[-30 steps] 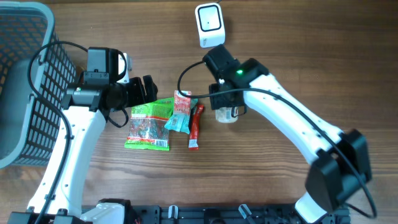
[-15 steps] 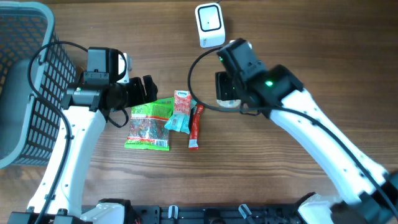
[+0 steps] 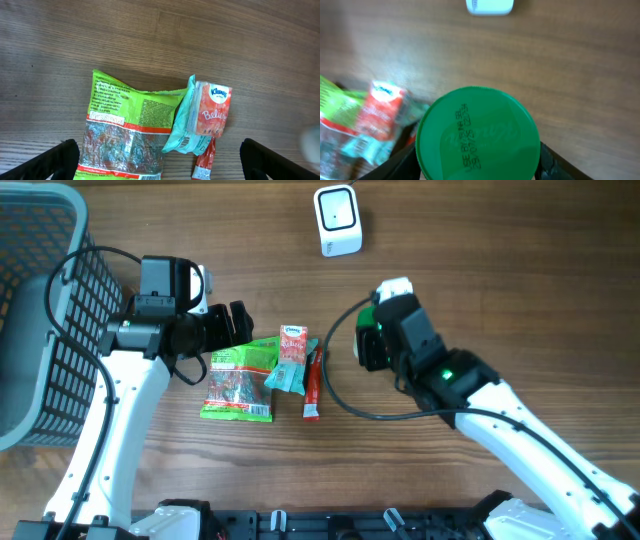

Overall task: Scan the item barcode
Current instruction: 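Lift the jar and carry it right with the right gripper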

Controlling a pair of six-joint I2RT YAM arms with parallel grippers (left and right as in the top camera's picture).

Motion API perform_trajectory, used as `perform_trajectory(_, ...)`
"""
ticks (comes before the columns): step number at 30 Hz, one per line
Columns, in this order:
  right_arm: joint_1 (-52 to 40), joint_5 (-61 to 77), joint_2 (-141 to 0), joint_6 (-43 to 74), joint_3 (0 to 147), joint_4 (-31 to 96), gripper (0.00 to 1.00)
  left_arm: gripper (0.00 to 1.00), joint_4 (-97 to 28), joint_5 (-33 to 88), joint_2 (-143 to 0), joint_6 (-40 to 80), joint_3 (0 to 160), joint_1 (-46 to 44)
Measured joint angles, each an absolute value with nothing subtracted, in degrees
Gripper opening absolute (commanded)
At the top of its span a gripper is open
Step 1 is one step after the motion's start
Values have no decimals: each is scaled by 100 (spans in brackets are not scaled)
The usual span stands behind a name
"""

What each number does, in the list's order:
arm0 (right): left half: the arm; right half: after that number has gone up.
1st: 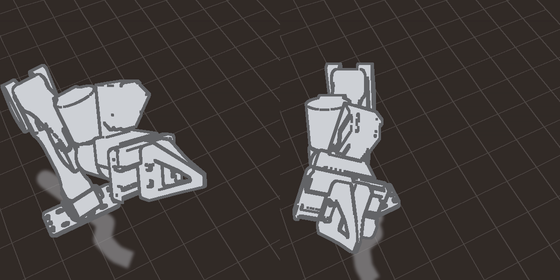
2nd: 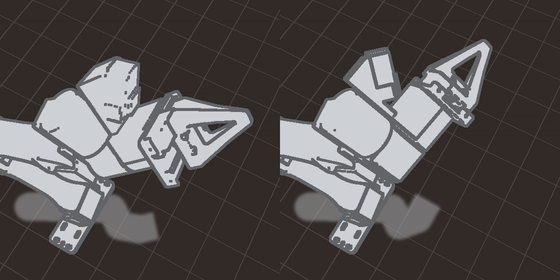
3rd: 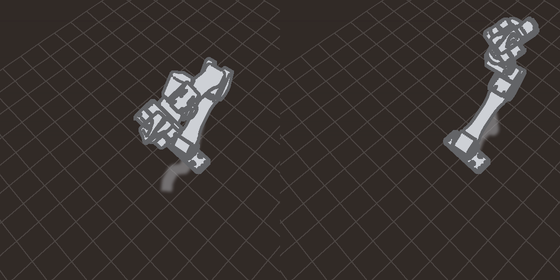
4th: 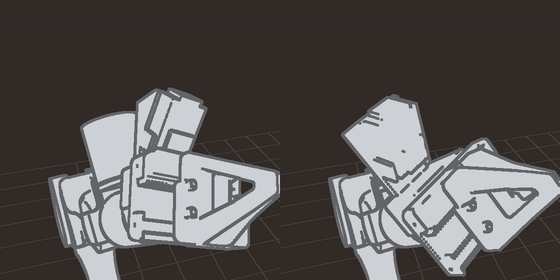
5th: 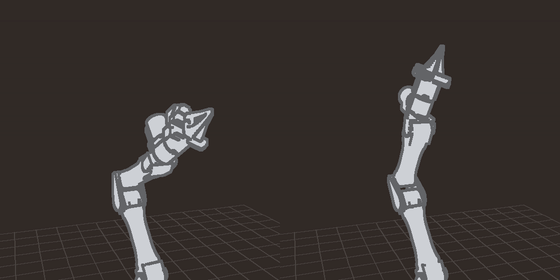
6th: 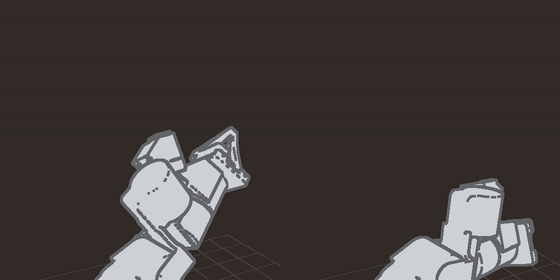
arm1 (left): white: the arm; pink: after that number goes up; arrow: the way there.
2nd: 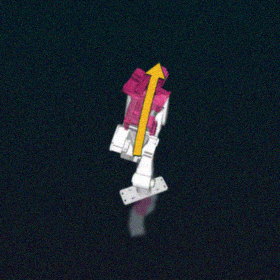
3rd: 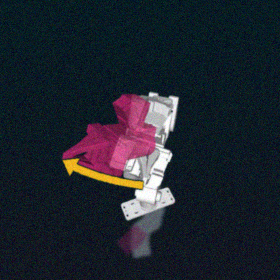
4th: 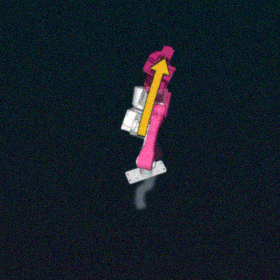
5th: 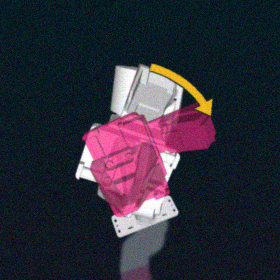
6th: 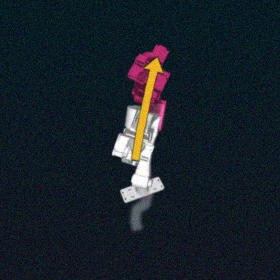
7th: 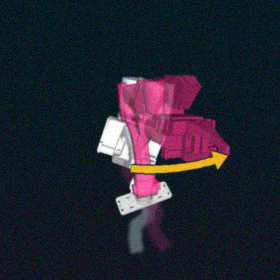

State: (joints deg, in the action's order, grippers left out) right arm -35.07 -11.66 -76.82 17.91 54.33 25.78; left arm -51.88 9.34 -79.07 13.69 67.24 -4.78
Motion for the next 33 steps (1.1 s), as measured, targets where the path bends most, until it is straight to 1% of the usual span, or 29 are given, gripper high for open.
perform_trajectory(4, -3505, -1168, -7682, 1691, 4718, 1743, 41, 100, -5186, 934, -7907, 1369, 6724, -478)
perform_trajectory(8, -3505, -1221, -7682, 1614, 4200, 1024, 40, 100, -5186, 934, -7907, 1369, 6724, -478)
perform_trajectory(16, -3507, -1422, -7682, 1553, 3701, 410, 40, 100, -5188, 934, -7907, 1369, 6724, -478)
perform_trajectory(22, -3505, -1553, -7721, 1525, 3601, 73, 41, 100, -5186, 934, -7907, 1372, 6722, -478)
perform_trajectory(29, -3505, -1573, -8097, 1525, 3601, -23, 41, 100, -5186, 934, -7907, 1369, 6724, -478)
perform_trajectory(30, -3507, -1573, -8167, 1525, 3601, -58, 42, 100, -5186, 934, -7907, 1372, 6724, -478)
perform_trajectory(31, -3507, -1570, -8213, 1525, 3601, -97, 46, 100, -5186, 934, -7907, 1372, 6724, -478)
perform_trajectory(33, -3507, -1592, -8267, 1525, 3603, -178, 63, 100, -5186, 932, -7907, 1372, 6724, -478)
